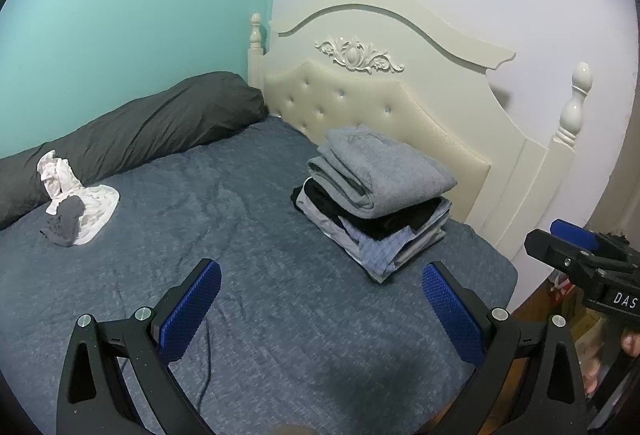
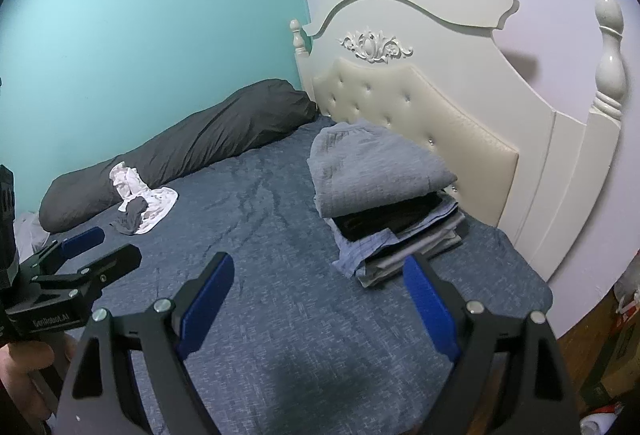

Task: Fold clothes

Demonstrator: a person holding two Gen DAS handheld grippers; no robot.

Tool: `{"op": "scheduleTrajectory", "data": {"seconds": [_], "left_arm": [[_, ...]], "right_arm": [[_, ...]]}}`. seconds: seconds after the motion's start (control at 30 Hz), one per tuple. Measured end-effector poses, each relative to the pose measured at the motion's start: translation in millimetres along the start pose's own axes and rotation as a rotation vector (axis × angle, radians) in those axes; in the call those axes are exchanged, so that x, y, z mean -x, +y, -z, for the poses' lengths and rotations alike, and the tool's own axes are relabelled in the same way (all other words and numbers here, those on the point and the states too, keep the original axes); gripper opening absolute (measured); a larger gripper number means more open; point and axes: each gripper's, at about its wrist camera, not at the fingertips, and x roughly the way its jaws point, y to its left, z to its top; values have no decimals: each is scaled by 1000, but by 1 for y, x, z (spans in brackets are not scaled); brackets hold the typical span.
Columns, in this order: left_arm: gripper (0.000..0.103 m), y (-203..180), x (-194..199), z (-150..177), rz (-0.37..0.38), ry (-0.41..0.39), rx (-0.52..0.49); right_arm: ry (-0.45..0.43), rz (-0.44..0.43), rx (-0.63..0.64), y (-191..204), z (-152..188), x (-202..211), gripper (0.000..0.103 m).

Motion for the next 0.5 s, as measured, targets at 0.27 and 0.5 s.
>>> {"op": "scheduleTrajectory", "data": {"seconds": [0.27,0.5], "left_arm": [[103,0,14,9,-6,-9,-10],[103,2,26,14,-1,-24,-4]], "right_arm": [[1,-10,-6,5,6,10,88],[5,-8,-13,6,15,17,88]]}}
